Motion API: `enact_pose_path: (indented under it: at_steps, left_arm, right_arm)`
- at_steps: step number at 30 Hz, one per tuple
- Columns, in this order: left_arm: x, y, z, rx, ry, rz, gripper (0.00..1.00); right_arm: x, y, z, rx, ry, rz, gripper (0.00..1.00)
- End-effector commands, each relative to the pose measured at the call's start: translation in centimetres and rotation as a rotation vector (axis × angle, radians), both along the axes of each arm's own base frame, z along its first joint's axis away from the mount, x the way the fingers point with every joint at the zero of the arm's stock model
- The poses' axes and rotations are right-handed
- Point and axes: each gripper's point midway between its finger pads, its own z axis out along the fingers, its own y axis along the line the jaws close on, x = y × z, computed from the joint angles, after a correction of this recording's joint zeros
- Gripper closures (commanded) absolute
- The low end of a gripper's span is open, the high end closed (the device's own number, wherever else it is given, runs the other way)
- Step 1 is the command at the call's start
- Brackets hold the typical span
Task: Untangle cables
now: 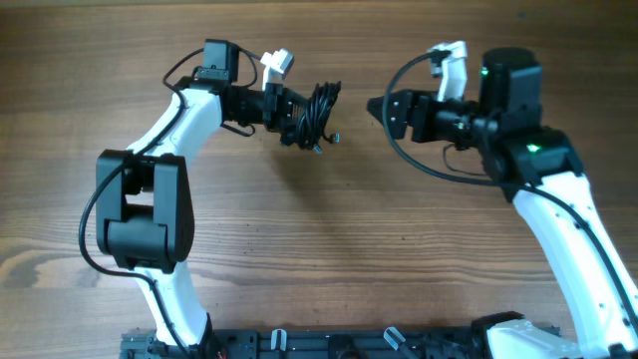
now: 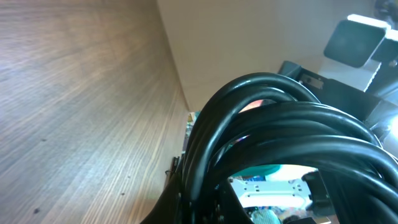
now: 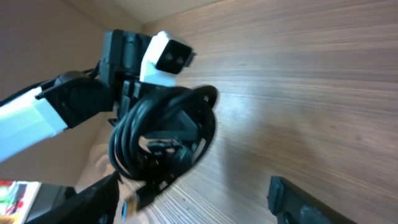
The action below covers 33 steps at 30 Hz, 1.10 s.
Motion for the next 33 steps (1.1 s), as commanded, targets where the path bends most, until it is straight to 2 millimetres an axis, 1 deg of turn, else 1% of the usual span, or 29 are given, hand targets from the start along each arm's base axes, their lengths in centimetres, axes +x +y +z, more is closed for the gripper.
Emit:
enact_pose_path:
  at_steps: [1, 5, 9, 14, 17, 22, 24, 27, 31, 33]
  left_arm:
    - [-0.7, -0.5, 2.8, -0.062, -0.045, -0.038, 0.96]
    - [-0.6, -0.5, 2.8, -0.062, -0.047, -0.038, 0.96]
    - [-0.3, -0.6, 2.1, -0.021, -0.055, -0.02, 0.96]
    - [-0.4, -0.9, 2.0, -0.015, -0.056, -0.025, 0.96]
    - [-0.4, -0.9, 2.0, -0.015, -0.057, -0.025, 0.96]
    - [-0.4, -0.9, 2.0, -0.015, -0.056, -0.025, 0.96]
    - [-0.4, -0.9, 2.0, -0.015, -0.056, -0.025, 0.96]
    - [-0.5, -1.1, 1.9, -0.008, -0.057, -0.026, 0.96]
    - [-0.8, -2.0, 1.1, 0.034, -0.064, -0.033, 0.96]
    - [-1.0, -2.6, 0.9, 0.05, -0.067, -0.042, 0.96]
  right_arm:
    - [0.0, 2.6, 0.2, 0.061, 0.028, 0.065, 0.26]
    - [0.2, 4.6, 0.1, 0.092, 0.04, 0.085, 0.29]
    - [0.3, 5.7, -0.1, 0.111, 0.047, 0.097, 0.29]
    - [0.5, 6.6, -1.8, 0.107, 0.123, 0.071, 0.37]
    - [0.7, 7.1, -2.9, 0.109, 0.17, 0.059, 0.43]
    - [1.2, 7.2, -3.6, 0.106, 0.183, 0.047, 0.46]
    - [1.3, 7.1, -3.7, 0.102, 0.182, 0.038, 0.47]
    - [1.3, 7.8, -3.2, 0.111, 0.157, 0.051, 0.46]
    - [1.2, 9.1, -2.4, 0.131, 0.123, 0.068, 0.46]
    - [1.2, 9.4, -2.5, 0.117, 0.114, 0.057, 0.46]
